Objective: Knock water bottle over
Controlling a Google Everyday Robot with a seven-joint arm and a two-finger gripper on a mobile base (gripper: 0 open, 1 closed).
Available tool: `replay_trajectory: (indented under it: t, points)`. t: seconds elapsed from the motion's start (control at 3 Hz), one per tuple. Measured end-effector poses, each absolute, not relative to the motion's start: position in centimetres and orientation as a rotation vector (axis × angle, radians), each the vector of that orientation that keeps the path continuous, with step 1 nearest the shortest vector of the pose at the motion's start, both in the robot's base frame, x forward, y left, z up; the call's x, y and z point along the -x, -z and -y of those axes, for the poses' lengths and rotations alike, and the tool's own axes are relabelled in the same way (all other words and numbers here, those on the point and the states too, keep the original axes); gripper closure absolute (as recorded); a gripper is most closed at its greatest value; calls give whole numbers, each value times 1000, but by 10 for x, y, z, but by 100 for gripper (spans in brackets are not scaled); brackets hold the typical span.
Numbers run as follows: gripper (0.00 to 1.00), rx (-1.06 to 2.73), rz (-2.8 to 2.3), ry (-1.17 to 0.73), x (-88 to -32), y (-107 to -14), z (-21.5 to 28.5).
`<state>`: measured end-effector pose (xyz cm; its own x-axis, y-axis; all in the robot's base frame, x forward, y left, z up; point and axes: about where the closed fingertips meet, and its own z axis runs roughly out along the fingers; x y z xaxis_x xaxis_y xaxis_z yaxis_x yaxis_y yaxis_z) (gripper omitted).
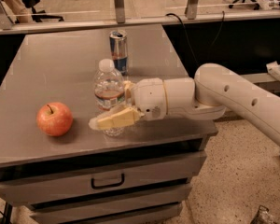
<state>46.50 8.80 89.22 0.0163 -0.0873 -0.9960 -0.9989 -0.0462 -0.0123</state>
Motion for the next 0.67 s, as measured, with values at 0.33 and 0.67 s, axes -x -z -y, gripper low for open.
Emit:
replay_trajectory:
  t: [0.33,0.67]
  points:
    - [62,1319,-1282,-1178,-475,-890,-75]
    - [87,1360,-1353,-1107,-490,-898,-50]
